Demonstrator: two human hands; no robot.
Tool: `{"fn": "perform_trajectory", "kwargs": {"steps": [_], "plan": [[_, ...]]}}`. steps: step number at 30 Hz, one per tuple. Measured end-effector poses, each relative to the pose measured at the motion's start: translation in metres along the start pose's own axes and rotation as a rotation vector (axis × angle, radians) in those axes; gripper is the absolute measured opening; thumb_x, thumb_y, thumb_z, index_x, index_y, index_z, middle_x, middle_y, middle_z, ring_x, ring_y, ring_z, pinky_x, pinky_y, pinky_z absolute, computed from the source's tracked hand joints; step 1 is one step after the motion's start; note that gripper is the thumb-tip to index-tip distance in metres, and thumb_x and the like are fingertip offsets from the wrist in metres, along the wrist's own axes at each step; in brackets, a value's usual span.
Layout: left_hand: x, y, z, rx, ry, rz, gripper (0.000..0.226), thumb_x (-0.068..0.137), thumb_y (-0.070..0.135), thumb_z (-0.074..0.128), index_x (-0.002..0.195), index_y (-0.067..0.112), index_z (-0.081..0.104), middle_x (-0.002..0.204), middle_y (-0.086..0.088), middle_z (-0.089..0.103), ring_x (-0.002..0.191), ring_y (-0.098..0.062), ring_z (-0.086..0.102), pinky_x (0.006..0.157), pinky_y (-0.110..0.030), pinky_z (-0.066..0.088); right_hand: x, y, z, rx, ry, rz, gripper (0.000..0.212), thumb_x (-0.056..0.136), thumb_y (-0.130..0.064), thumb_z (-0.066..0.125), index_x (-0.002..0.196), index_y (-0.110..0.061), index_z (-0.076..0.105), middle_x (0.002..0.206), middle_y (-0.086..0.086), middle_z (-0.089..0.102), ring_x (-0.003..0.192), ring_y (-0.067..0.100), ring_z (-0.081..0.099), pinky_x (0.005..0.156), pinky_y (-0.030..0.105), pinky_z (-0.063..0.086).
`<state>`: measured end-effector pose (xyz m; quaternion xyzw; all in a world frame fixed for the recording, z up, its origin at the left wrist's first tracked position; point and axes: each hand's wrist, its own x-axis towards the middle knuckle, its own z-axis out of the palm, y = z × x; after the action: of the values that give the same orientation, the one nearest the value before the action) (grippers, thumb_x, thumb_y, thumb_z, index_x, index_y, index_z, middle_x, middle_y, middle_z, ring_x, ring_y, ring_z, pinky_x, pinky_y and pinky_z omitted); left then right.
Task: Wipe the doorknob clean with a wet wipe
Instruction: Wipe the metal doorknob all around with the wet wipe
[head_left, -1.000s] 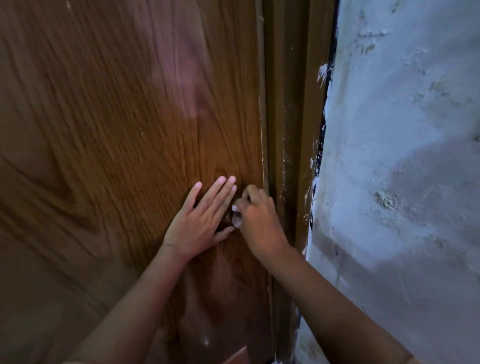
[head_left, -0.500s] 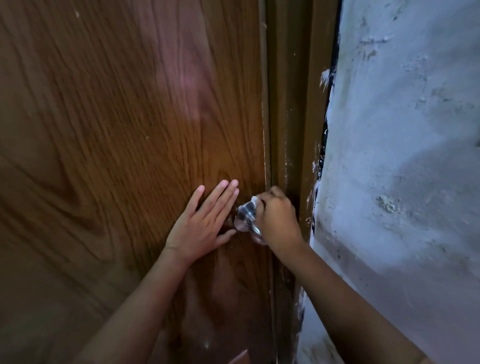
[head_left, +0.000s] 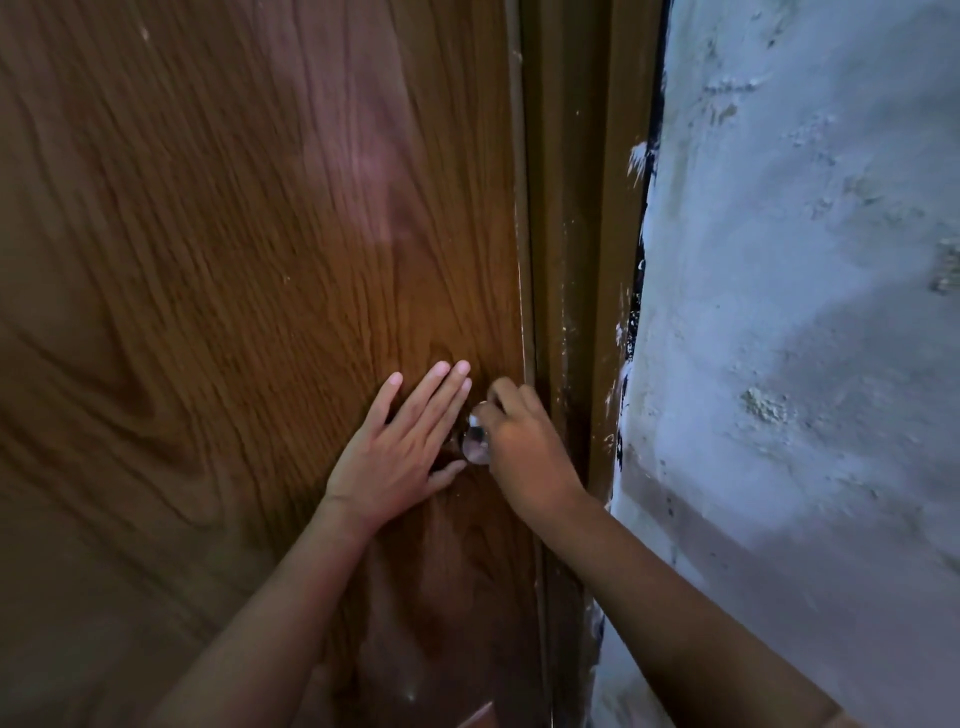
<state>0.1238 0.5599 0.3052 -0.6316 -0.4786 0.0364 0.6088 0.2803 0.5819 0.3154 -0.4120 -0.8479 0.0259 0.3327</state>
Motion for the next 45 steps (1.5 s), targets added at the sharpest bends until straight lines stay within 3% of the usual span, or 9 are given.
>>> {"fn": "perform_trajectory", "kwargs": {"steps": [4,9,12,17,22,26,33,41,45], "plan": [[0.000,0.001,0.000,0.014,-0.024,0.012,0.085,0.086,0.063,0.024,0.145,0.004,0.013,0.153,-0.007,0.012,0.140,-0.020,0.015,0.112,-0.045,0.011,0.000,0.001,-0.004,-0.118,-0.018,-0.136,0.018,0.081,-0.003,0.058,0.096,0.004,0.063,0.101,0.021,0.059,0.089,0.035,0.055,0.075,0.042,0.046],[-0.001,-0.001,0.002,0.015,-0.027,0.010,0.082,0.085,0.061,0.025,0.144,0.005,0.016,0.152,-0.004,0.017,0.139,-0.018,0.016,0.114,-0.046,0.001,-0.004,-0.007,0.002,-0.223,-0.202,-0.253,0.023,0.087,-0.007,0.051,0.107,0.001,0.058,0.124,0.020,0.049,0.113,0.035,0.044,0.096,0.046,0.035],[-0.001,0.000,0.001,-0.010,-0.019,0.006,0.078,0.087,0.058,0.018,0.144,0.005,0.015,0.152,-0.003,0.017,0.139,-0.019,0.017,0.114,-0.046,0.001,-0.005,-0.007,0.008,-0.166,-0.175,-0.162,0.027,0.090,-0.010,0.047,0.114,-0.003,0.053,0.126,0.016,0.046,0.116,0.031,0.040,0.099,0.041,0.030],[-0.002,0.000,0.001,-0.020,-0.003,0.009,0.081,0.086,0.062,0.023,0.144,0.006,0.018,0.152,-0.003,0.017,0.139,-0.019,0.019,0.111,-0.043,0.014,0.003,0.004,0.000,0.076,0.033,0.137,0.023,0.086,-0.013,0.052,0.104,-0.002,0.061,0.109,0.018,0.055,0.099,0.030,0.052,0.085,0.031,0.038],[-0.001,0.001,0.002,-0.018,0.016,0.000,0.084,0.083,0.065,0.031,0.144,0.007,0.022,0.151,-0.002,0.020,0.138,-0.018,0.021,0.112,-0.045,0.010,0.005,0.007,0.001,0.325,0.172,0.476,0.027,0.093,-0.010,0.041,0.106,-0.002,0.063,0.113,0.020,0.059,0.098,0.031,0.056,0.084,0.033,0.043],[-0.002,0.001,0.002,-0.021,0.011,-0.003,0.086,0.083,0.066,0.031,0.144,0.006,0.021,0.152,-0.004,0.020,0.139,-0.019,0.020,0.112,-0.044,0.012,0.007,0.009,0.002,0.359,0.199,0.587,0.026,0.093,-0.008,0.040,0.102,0.001,0.063,0.107,0.020,0.062,0.095,0.030,0.059,0.080,0.035,0.047],[-0.002,0.001,0.002,-0.032,-0.011,0.005,0.086,0.084,0.066,0.029,0.145,0.006,0.017,0.152,-0.005,0.016,0.140,-0.019,0.021,0.112,-0.043,0.014,0.001,-0.001,0.006,0.033,0.038,0.118,0.022,0.083,-0.012,0.058,0.101,-0.002,0.062,0.106,0.017,0.058,0.097,0.031,0.052,0.083,0.039,0.040],[-0.001,0.000,-0.001,-0.018,-0.006,0.008,0.086,0.084,0.065,0.030,0.144,0.005,0.016,0.152,-0.004,0.017,0.139,-0.020,0.017,0.111,-0.045,0.013,-0.004,-0.004,0.002,-0.267,0.008,-0.143,0.015,0.076,-0.015,0.067,0.090,-0.009,0.067,0.099,0.010,0.065,0.091,0.028,0.059,0.080,0.039,0.047],[-0.001,-0.001,0.000,-0.001,-0.017,0.010,0.085,0.084,0.065,0.031,0.144,0.006,0.017,0.151,-0.003,0.019,0.139,-0.020,0.017,0.113,-0.045,0.007,-0.010,-0.009,0.008,-0.280,-0.124,-0.212,0.021,0.083,-0.013,0.057,0.103,-0.008,0.062,0.116,0.012,0.058,0.108,0.030,0.049,0.093,0.045,0.038]]}}
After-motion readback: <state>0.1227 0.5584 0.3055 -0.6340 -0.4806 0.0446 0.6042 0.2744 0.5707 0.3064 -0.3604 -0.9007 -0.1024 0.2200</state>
